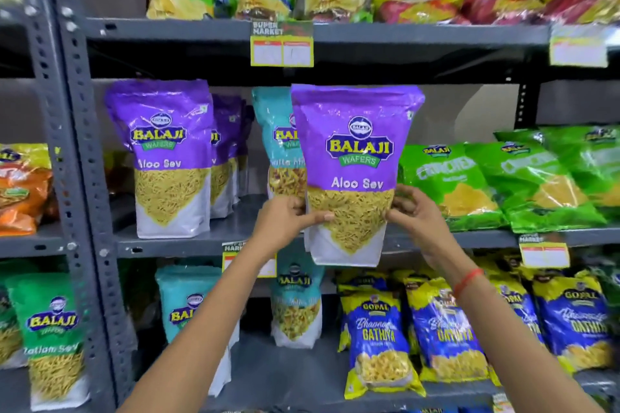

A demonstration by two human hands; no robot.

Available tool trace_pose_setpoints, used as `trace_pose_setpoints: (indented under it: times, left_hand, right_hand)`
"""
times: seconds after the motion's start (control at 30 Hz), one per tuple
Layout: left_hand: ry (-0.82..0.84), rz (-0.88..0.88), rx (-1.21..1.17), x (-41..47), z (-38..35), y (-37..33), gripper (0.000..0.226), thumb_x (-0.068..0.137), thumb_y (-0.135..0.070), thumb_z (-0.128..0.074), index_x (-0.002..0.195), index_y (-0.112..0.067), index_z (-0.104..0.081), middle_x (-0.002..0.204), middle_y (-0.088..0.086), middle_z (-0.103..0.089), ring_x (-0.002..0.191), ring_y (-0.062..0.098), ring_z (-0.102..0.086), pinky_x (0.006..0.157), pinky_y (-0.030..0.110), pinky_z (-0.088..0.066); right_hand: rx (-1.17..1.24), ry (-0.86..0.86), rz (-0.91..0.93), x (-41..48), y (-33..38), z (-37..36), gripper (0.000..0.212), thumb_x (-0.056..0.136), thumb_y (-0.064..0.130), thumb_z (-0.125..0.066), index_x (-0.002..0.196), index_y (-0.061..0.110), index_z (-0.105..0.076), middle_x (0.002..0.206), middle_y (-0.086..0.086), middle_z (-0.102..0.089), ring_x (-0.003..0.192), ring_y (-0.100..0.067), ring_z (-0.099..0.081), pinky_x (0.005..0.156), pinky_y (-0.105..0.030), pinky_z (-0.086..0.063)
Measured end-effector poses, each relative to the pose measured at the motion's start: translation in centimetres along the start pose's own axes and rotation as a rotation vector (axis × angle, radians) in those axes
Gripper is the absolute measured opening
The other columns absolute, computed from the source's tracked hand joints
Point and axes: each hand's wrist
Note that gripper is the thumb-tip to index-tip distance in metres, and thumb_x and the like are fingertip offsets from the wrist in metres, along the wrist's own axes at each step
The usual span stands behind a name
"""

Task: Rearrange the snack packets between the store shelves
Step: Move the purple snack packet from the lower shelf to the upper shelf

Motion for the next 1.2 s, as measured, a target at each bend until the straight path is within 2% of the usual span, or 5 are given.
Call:
trace_pose_setpoints:
  times: [0.33, 0.7, 0.8, 0.97, 1.2]
  left_hand:
    - [-0.158, 0.072, 0.054, 2.8, -6.1, -4.9, 0.063, 0.071, -0.047, -0.079, 0.05, -0.02, -0.025, 0.047, -0.003, -0.028, 0.045, 0.013, -0.022, 0.051, 0.031, -0.012]
    - [-0.29, 0.068, -0.072, 3.5, -10.2, -4.9, 0.052, 0.084, -0.031, -0.071, 0.055, -0.017, -0.031, 0.051, -0.002, -0.032, 0.047, 0.012, -0.027, 0.048, 0.029, -0.018]
    - [-0.374, 0.01, -0.045, 3.1, -10.8, -4.8, 0.021, 0.088, -0.024, -0.068, 0.097, -0.006, -0.063, 0.063, 0.011, -0.054, 0.059, 0.024, -0.052, 0.057, 0.036, -0.038]
    - [-0.429, -0.209, 0.066, 1.3, -10.4, -4.2, 0.052, 0.098, -0.014, -0.051, 0.147, -0.008, -0.033, 0.149, 0.011, -0.046, 0.136, 0.024, -0.045, 0.111, 0.036, -0.04]
    - [-0.668, -0.151, 0.241, 1.4, -3.9, -0.4, 0.107, 0.078, -0.058, -0.06, 0.152, -0.002, -0.007, 0.162, 0.016, -0.009, 0.15, 0.021, -0.008, 0.121, 0.033, -0.007]
  right_hand:
    - [-0.164, -0.18, 0.073, 4.9, 0.1, 0.8, 0.051, 0.071, 0.005, -0.055, 0.122, 0.001, -0.055, 0.118, -0.017, -0.066, 0.108, -0.026, -0.063, 0.098, -0.042, -0.05]
    - [-0.466, -0.305, 0.1, 5.6, -2.9, -0.3, 0.048, 0.092, -0.003, -0.044, 0.139, -0.001, -0.033, 0.149, -0.023, -0.036, 0.141, -0.032, -0.028, 0.113, -0.032, -0.022]
    - [-0.539, -0.318, 0.152, 5.2, -3.7, -1.2, 0.052, 0.09, -0.005, -0.041, 0.14, -0.003, -0.028, 0.15, -0.025, -0.031, 0.142, -0.034, -0.025, 0.114, -0.028, -0.016]
    - [-0.613, -0.485, 0.354, 3.5, -3.8, -4.3, 0.054, 0.087, -0.003, -0.039, 0.14, -0.001, -0.03, 0.15, -0.026, -0.029, 0.141, -0.035, -0.024, 0.116, -0.028, -0.014]
    - [-0.499, -0.204, 0.478, 2.0, -3.3, -10.1, 0.047, 0.095, 0.021, -0.032, 0.138, 0.003, -0.035, 0.144, -0.019, -0.041, 0.133, -0.019, -0.03, 0.113, -0.035, -0.026]
Point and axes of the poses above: each hand's wrist, its own x-axis towards the middle knuckle, its own z-axis out of the back of the hand, y = z × x
